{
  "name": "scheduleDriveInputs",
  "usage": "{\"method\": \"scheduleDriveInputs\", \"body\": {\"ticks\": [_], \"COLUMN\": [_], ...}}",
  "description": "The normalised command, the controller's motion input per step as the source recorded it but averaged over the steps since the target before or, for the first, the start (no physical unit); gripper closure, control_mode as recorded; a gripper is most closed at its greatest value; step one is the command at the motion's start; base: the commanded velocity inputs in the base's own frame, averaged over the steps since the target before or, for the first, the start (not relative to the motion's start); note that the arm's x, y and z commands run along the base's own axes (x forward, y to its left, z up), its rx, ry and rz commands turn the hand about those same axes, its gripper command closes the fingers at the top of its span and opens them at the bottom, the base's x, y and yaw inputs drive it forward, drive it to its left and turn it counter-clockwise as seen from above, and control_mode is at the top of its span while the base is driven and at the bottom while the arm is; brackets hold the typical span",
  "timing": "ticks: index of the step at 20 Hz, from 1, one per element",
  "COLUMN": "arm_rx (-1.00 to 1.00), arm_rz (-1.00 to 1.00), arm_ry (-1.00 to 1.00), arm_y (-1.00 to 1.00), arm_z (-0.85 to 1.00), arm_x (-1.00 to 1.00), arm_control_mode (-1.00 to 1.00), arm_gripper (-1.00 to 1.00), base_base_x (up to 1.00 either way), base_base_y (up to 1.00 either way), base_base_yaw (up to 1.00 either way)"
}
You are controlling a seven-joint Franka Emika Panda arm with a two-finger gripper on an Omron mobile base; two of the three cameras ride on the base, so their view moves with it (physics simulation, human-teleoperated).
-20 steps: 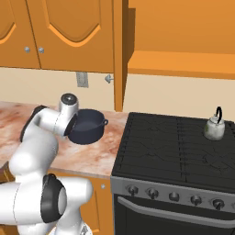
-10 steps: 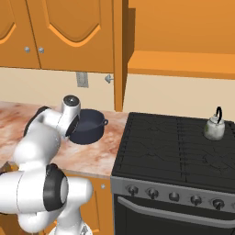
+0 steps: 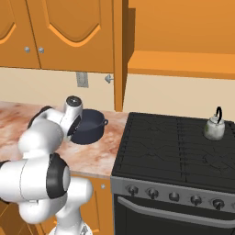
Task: Pick the kettle from the cabinet and place it on a stove burner. Then pick the pot from the counter and place it on another stove burner. Finally, turn both burners on.
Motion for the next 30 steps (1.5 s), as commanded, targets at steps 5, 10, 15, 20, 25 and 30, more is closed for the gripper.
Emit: {"method": "scheduleDriveInputs", "body": {"ticks": [5, 10, 15, 20, 25, 30], "arm_rx": [0.00, -0.02, -0.01, -0.02, -0.03, -0.02], "arm_rz": [0.00, 0.00, 0.02, 0.03, 0.03, 0.02], "arm_ry": [0.05, 0.05, 0.01, 0.01, 0.02, 0.01], "arm_y": [0.00, 0.00, -0.02, 0.00, 0.00, 0.00], "arm_z": [-0.09, -0.11, -0.19, -0.14, -0.12, -0.10], "arm_x": [0.18, 0.17, 0.14, 0.11, 0.11, 0.13], "arm_control_mode": [-1.00, -1.00, -1.00, -1.00, -1.00, -1.00], "arm_gripper": [-1.00, -1.00, -1.00, -1.00, -1.00, -1.00], "base_base_x": [0.00, 0.00, 0.00, 0.00, 0.00, 0.00], "base_base_y": [0.00, 0.00, 0.00, 0.00, 0.00, 0.00], "base_base_yaw": [0.00, 0.00, 0.00, 0.00, 0.00, 0.00]}}
